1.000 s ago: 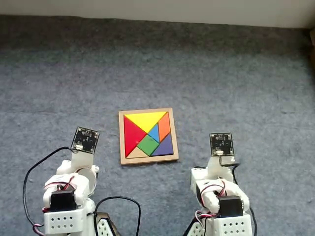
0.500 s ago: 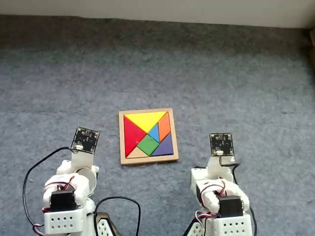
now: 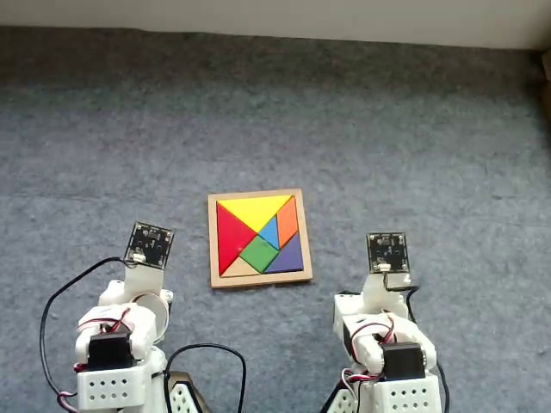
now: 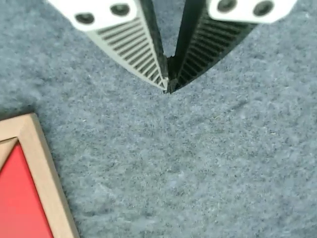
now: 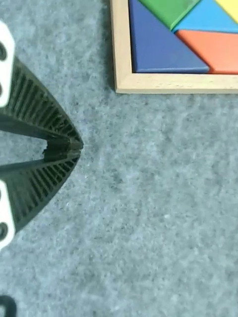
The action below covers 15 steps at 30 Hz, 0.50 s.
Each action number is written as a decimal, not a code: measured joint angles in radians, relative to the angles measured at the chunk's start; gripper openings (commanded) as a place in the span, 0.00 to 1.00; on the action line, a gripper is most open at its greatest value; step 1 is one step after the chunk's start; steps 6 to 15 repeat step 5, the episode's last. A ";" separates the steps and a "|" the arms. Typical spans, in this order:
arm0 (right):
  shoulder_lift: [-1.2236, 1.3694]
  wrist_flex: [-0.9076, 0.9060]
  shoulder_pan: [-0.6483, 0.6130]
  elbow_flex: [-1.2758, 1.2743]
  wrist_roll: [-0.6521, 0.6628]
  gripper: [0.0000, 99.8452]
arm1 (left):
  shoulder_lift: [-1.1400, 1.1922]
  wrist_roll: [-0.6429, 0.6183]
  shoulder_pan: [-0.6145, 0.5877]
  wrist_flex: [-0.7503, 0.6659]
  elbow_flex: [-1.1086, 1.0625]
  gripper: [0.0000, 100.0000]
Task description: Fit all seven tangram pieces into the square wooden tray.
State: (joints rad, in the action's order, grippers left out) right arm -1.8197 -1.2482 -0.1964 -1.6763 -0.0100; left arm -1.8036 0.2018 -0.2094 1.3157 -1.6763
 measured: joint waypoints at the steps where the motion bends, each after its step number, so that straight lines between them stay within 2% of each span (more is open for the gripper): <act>1: 0.000 0.000 0.000 0.000 0.000 0.01 | 0.000 0.000 0.000 0.000 0.000 0.02; 15: 0.000 0.000 0.000 0.000 0.000 0.01 | 0.000 0.000 0.000 0.000 0.000 0.02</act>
